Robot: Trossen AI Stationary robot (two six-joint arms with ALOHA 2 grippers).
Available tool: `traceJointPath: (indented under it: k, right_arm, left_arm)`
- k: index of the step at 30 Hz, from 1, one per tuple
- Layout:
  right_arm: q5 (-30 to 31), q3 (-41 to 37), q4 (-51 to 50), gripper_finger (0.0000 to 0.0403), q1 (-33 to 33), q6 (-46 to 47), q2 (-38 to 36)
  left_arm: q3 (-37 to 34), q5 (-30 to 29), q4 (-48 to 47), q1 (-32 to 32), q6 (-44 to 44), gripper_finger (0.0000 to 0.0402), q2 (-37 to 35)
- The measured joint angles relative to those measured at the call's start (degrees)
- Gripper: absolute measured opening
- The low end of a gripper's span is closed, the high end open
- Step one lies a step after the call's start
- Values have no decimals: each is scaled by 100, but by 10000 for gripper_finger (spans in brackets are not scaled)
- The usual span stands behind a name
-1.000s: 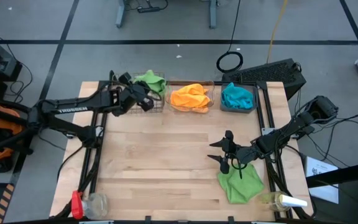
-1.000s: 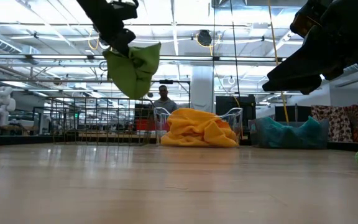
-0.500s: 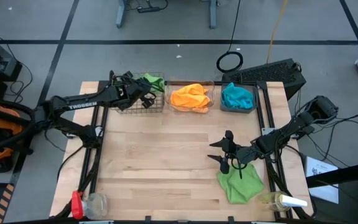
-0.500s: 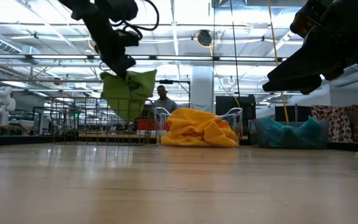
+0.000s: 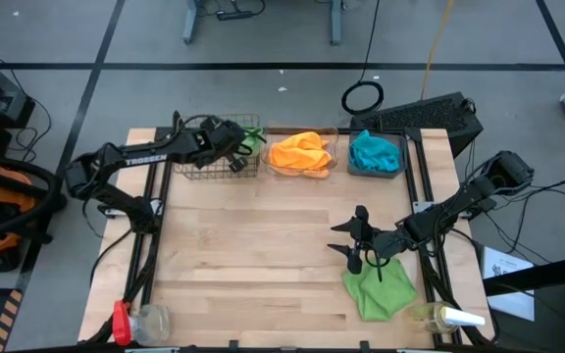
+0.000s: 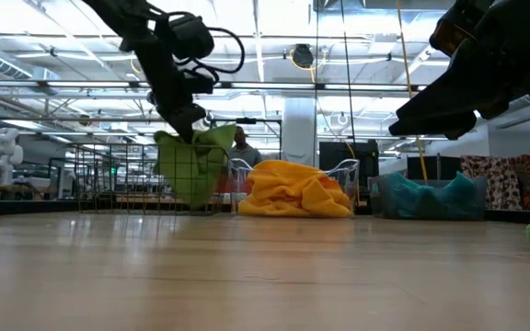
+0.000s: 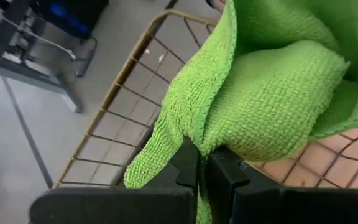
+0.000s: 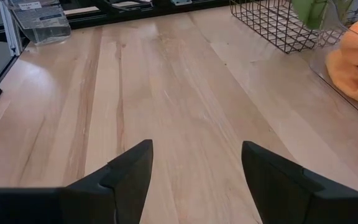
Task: Sort microfiber towel by color & place in baskets
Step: Put the top green microfiber towel into the wire basket
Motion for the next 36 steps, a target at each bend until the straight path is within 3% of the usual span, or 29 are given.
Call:
traceJointPath:
  k: [10, 18, 36]
  right_arm:
    - [0, 0, -63, 238, 1, 28, 0]
    - [2, 0, -139, 238, 2, 64, 0]
    - [2, 0, -160, 238, 0, 87, 0]
  left_arm:
    - [0, 595, -333, 457, -290, 17, 176]
    - [0, 1428, -516, 731, -288, 17, 176]
    - [0, 1869, -513, 1102, -439, 17, 194]
